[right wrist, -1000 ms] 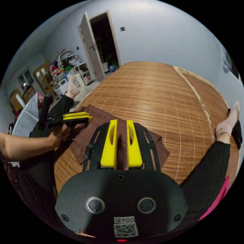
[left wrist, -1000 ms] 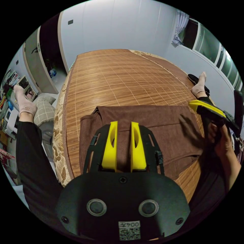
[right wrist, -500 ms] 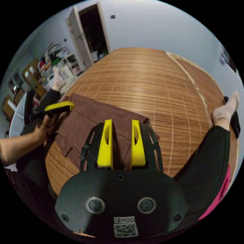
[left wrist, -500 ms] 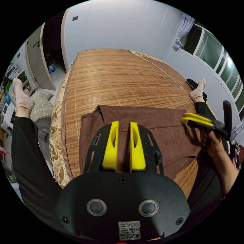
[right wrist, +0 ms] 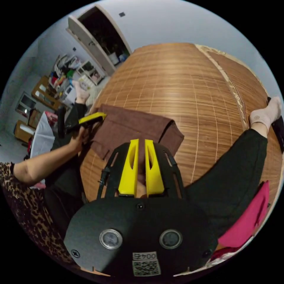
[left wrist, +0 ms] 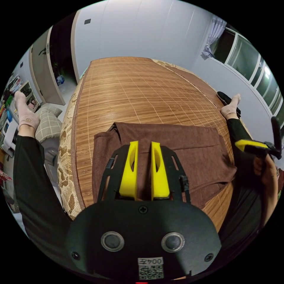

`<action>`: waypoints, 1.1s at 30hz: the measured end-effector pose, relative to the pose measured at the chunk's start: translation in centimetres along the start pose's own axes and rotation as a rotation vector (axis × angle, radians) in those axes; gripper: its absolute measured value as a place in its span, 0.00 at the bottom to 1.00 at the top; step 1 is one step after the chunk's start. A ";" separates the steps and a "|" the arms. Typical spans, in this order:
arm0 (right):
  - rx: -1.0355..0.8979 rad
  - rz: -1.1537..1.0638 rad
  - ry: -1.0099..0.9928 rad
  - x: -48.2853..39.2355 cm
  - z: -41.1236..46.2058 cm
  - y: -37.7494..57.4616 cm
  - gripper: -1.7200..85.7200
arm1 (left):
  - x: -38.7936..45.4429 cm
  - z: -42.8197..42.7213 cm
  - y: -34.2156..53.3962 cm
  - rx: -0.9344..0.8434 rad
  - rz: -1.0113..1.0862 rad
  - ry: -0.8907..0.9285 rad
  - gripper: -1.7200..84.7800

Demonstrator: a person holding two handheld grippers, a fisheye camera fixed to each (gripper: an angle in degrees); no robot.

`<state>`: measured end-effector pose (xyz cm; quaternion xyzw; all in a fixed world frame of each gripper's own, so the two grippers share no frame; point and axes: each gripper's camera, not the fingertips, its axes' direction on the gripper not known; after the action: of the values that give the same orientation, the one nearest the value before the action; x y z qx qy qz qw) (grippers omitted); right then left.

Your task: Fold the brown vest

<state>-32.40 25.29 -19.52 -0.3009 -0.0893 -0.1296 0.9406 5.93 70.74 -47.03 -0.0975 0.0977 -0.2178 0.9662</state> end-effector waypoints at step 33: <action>0.206 -0.009 0.249 -7.1 8.7 -0.5 0.16 | -1.5 0.2 -1.3 0.003 -0.066 0.126 0.08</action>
<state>-40.09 31.34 -13.99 -0.1840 0.0139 -0.1602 0.9697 4.13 70.31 -46.30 -0.0854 0.1547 -0.2556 0.9505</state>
